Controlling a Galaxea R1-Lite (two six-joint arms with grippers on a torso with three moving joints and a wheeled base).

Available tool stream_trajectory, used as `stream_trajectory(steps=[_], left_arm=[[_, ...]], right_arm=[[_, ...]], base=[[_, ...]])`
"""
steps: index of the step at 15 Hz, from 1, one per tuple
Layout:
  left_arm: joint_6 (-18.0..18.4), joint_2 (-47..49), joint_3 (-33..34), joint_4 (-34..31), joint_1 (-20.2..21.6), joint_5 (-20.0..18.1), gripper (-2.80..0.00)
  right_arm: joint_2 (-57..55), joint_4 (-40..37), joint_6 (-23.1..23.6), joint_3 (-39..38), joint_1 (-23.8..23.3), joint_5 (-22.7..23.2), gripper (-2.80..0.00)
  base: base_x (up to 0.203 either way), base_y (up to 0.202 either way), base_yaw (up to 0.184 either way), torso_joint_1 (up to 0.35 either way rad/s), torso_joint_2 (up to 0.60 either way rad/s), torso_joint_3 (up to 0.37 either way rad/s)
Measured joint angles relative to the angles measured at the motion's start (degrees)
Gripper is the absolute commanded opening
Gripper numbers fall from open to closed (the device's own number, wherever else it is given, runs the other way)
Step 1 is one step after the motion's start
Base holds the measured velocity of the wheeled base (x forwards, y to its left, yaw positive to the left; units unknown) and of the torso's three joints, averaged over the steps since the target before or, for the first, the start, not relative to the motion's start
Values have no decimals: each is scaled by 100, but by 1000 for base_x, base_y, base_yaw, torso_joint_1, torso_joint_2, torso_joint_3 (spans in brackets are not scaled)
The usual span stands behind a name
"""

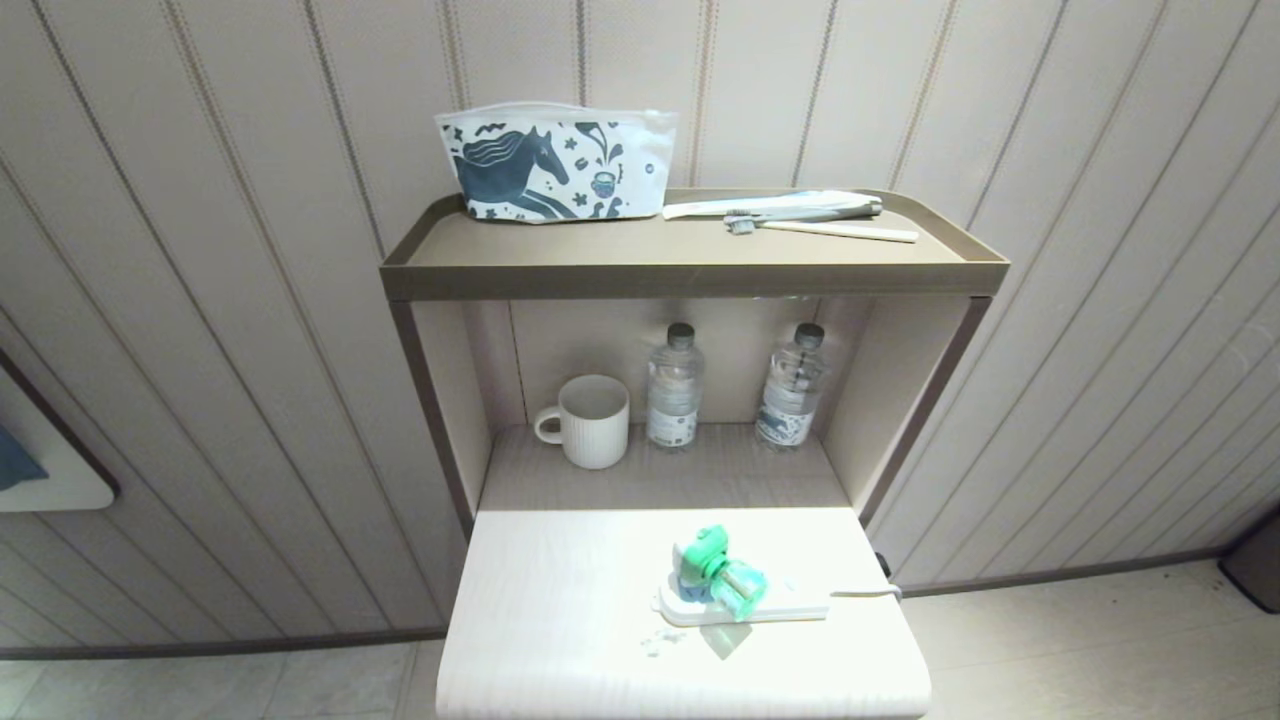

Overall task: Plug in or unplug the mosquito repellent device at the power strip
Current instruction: Hold the socket with your left hand and unplug it with your right hand

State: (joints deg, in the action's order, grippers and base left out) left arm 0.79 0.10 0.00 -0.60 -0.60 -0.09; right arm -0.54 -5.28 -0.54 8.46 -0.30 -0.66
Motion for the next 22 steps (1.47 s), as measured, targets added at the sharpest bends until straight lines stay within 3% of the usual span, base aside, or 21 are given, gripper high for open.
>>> stream_trajectory(steps=[4,8,12,14,17,19,22], left_arm=[[0,0,0,0,-2,0,-280],[0,0,0,-2,-2,1,-280],[0,0,0,-1,-2,0,-280],[2,0,0,-1,-2,0,-280],[0,0,0,-2,-2,2,-280],[-6,0,0,-1,-2,1,-280],[4,0,0,0,-2,0,-280]], right_arm=[[-731,-1052,-41,1831,12,412,-280],[-2802,-1323,-290,3582,146,934,-280],[-5093,-2122,-395,5482,906,1411,-280],[-6223,-2799,-395,6465,1593,1161,-280],[-7770,-3531,-276,7488,2712,325,-280],[-8661,-3733,-149,7942,3302,-113,-280],[-9648,-3843,118,8349,3892,-363,-280]], base=[[0,0,0,0,0,0],[0,0,0,0,0,0],[0,0,0,0,0,0],[0,0,0,0,0,0],[0,0,0,0,0,0],[0,0,0,0,0,0],[0,0,0,0,0,0]])
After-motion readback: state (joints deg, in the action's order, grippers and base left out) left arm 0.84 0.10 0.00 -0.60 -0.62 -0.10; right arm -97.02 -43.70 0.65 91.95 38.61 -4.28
